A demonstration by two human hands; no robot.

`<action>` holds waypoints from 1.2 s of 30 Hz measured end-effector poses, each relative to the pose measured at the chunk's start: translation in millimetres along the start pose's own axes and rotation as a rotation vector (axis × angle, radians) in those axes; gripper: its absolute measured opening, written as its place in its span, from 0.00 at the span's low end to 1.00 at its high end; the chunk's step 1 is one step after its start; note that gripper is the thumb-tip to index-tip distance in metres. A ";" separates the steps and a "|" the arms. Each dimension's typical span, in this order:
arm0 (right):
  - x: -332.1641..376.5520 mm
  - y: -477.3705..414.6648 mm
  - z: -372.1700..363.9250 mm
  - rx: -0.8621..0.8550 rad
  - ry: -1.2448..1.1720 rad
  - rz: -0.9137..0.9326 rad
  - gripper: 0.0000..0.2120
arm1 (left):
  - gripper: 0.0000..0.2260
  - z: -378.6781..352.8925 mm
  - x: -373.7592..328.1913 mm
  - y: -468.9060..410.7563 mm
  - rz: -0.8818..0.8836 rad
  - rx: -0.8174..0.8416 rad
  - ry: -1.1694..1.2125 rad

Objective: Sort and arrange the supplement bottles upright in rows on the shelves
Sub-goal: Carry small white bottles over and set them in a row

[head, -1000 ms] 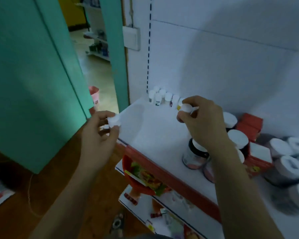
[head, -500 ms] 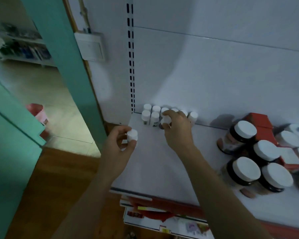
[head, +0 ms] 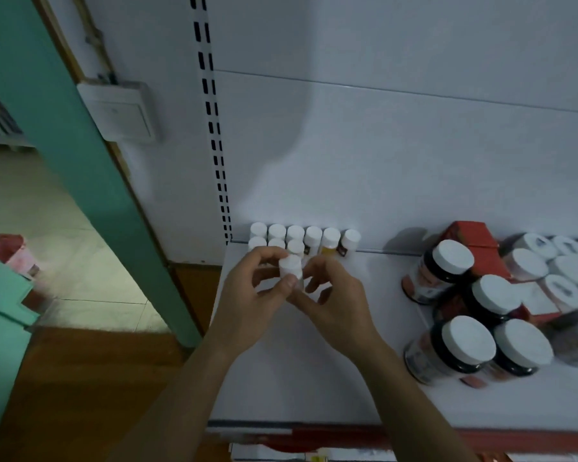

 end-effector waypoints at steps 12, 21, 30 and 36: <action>-41.4 -30.8 -3.6 -0.319 0.135 -0.223 0.12 | 0.05 3.7 46.1 -24.0 -0.144 -0.100 -0.465; -36.3 -27.7 -5.1 -0.309 0.056 -0.300 0.14 | 0.07 -1.8 50.1 -26.7 -0.190 -0.023 -0.555; 15.9 -0.5 45.6 -0.082 0.354 -0.258 0.19 | 0.12 -2.3 50.2 -20.8 -0.176 0.025 -0.629; 55.4 11.9 126.3 -0.092 0.591 -0.187 0.13 | 0.09 -15.3 30.5 -12.4 -0.238 0.083 -0.624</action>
Point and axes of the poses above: each hand's wrist, its own y-axis away from the middle knuckle, its own z-axis out of the back of the hand, x = y × z, the point moved 2 cm from there along -y, towards the middle knuckle, and after that the axes turned 7 degrees about -y, right-handed, at the moved point
